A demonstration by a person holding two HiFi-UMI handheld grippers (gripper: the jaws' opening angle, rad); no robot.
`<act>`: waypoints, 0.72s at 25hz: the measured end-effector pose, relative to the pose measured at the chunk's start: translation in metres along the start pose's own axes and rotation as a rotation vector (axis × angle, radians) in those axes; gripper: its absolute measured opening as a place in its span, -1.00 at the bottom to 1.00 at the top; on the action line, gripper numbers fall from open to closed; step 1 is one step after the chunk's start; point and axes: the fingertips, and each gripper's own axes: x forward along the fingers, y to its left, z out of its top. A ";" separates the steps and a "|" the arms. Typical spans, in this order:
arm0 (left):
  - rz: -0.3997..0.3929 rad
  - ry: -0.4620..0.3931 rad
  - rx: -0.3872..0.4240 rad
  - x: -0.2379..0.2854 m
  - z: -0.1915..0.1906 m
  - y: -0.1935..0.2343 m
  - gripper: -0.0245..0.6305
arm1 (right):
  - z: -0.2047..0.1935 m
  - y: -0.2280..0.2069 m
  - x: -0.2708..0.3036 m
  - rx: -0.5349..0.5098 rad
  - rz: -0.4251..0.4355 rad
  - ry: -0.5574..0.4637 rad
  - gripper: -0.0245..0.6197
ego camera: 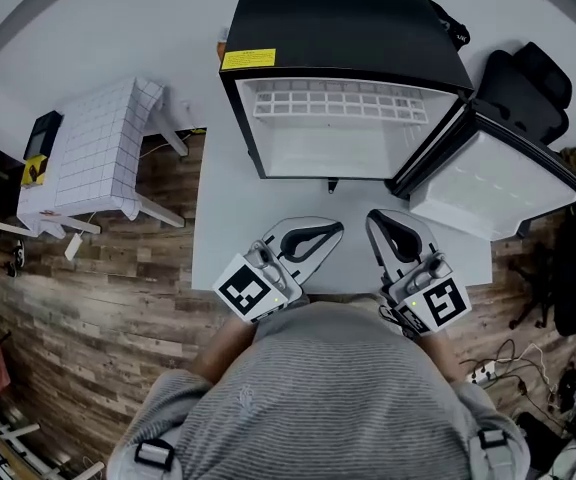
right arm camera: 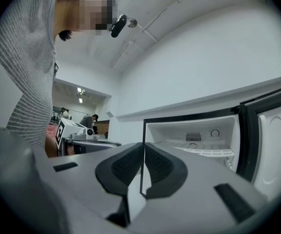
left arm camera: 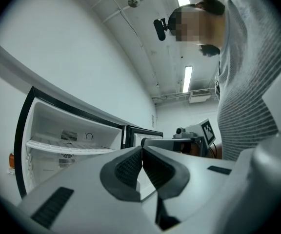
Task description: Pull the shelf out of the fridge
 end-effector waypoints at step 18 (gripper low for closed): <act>0.098 0.008 -0.002 0.030 -0.006 0.040 -0.89 | -0.010 -0.044 0.005 -0.020 0.001 0.038 -0.88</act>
